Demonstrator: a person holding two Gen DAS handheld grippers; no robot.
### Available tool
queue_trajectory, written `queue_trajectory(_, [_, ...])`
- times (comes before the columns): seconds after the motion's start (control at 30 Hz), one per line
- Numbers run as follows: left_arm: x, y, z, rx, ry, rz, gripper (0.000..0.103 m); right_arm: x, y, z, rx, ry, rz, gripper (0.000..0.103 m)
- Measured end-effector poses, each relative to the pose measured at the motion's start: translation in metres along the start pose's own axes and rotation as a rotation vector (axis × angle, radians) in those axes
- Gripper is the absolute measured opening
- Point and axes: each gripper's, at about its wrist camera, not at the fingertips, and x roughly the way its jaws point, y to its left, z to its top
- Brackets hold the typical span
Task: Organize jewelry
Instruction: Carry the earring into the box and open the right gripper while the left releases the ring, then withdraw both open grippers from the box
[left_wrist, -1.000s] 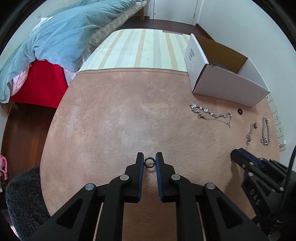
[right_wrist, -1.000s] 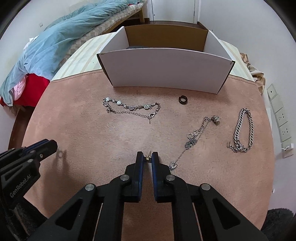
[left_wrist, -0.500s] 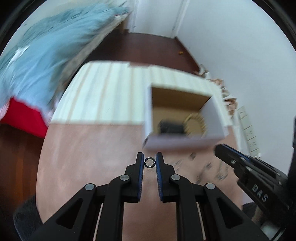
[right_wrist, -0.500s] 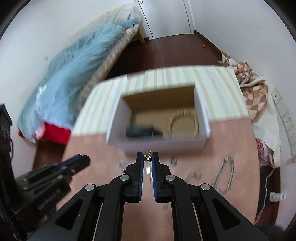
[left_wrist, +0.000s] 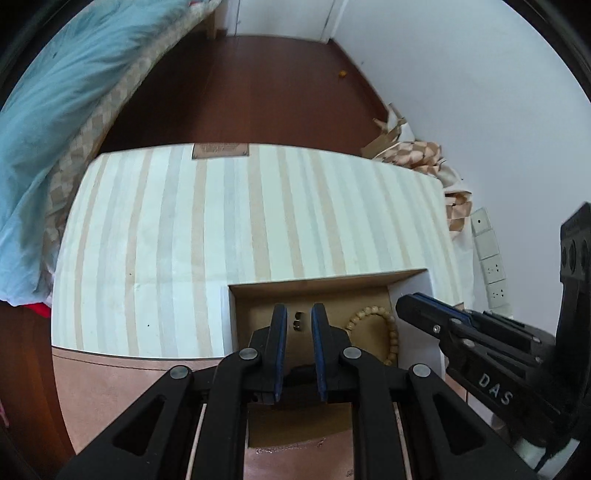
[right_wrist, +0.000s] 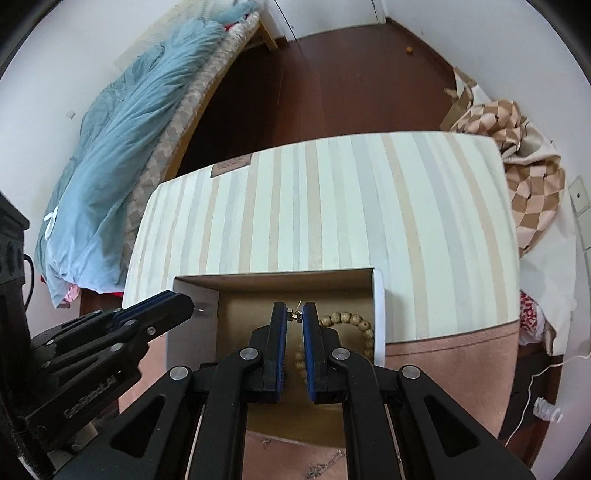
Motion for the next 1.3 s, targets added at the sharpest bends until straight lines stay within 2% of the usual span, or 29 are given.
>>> queue_trajectory(0.07, [0.002,0.002,0.005,-0.009,0.006,0.024,0.018,0.004,-0.003,0.003,0.014,0.018,0.008,0.015])
queue_trajectory(0.13, [-0.002,0.005,0.009,-0.008,-0.007,0.053,0.037,0.002,-0.005,0.003,0.021,0.011,0.018,0.036])
queue_trajectory(0.17, [-0.007,0.007,0.010,-0.012,-0.024,0.071,0.055,0.001,-0.004,0.002,0.020,0.006,0.016,0.038])
queue_trajectory(0.2, [-0.012,0.010,0.010,-0.016,-0.043,0.073,0.066,-0.002,-0.004,0.001,0.017,-0.002,0.016,0.038])
queue_trajectory(0.33, [-0.025,0.022,0.008,-0.028,-0.077,0.118,0.077,-0.013,-0.001,-0.005,0.003,-0.032,-0.017,0.038])
queue_trajectory(0.37, [-0.028,0.025,0.004,-0.028,-0.084,0.140,0.083,-0.015,-0.001,-0.007,-0.002,-0.037,-0.033,0.039])
queue_trajectory(0.4, [-0.030,0.027,0.001,-0.027,-0.087,0.163,0.092,-0.018,0.000,-0.011,-0.011,-0.048,-0.062,0.043])
queue_trajectory(0.43, [-0.031,0.029,-0.002,-0.024,-0.091,0.183,0.095,-0.021,0.001,-0.015,-0.021,-0.057,-0.086,0.051])
queue_trajectory(0.57, [-0.037,0.039,-0.025,-0.031,-0.113,0.259,0.098,-0.026,0.003,-0.030,-0.054,-0.068,-0.174,0.066])
queue_trajectory(0.63, [-0.038,0.043,-0.035,-0.034,-0.126,0.279,0.103,-0.025,0.007,-0.039,-0.079,-0.068,-0.240,0.088])
queue_trajectory(0.7, [-0.038,0.044,-0.046,-0.030,-0.137,0.307,0.103,-0.025,0.011,-0.047,-0.104,-0.075,-0.288,0.094])
queue_trajectory(0.8, [-0.035,0.045,-0.059,-0.031,-0.129,0.321,0.103,-0.024,0.014,-0.058,-0.119,-0.067,-0.316,0.095])
queue_trajectory(1.03, [-0.046,0.037,-0.084,-0.032,-0.137,0.298,0.103,-0.042,0.020,-0.079,-0.121,-0.100,-0.344,0.095])
queue_trajectory(1.3, [-0.083,0.013,-0.108,-0.017,-0.210,0.273,0.103,-0.086,0.020,-0.106,-0.114,-0.176,-0.364,0.095])
